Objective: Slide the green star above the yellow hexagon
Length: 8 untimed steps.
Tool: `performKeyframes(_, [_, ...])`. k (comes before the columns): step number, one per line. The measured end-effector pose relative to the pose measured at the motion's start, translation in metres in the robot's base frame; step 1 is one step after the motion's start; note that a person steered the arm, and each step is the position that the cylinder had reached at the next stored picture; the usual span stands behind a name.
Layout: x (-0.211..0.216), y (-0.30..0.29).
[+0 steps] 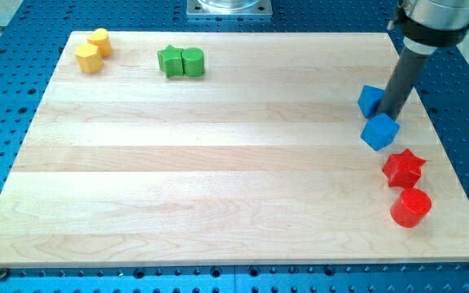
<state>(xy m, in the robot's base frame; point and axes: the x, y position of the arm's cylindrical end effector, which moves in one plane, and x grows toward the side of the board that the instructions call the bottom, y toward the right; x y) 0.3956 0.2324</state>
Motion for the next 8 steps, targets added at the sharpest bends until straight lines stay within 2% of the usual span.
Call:
performKeyframes(1, [-0.005, 0.029])
performKeyframes(2, [-0.033, 0.092])
performKeyframes(3, [-0.111, 0.098])
performKeyframes(4, [-0.126, 0.005])
performKeyframes(5, [-0.118, -0.071])
performKeyframes(7, [-0.118, -0.071])
performKeyframes(8, [-0.132, -0.071])
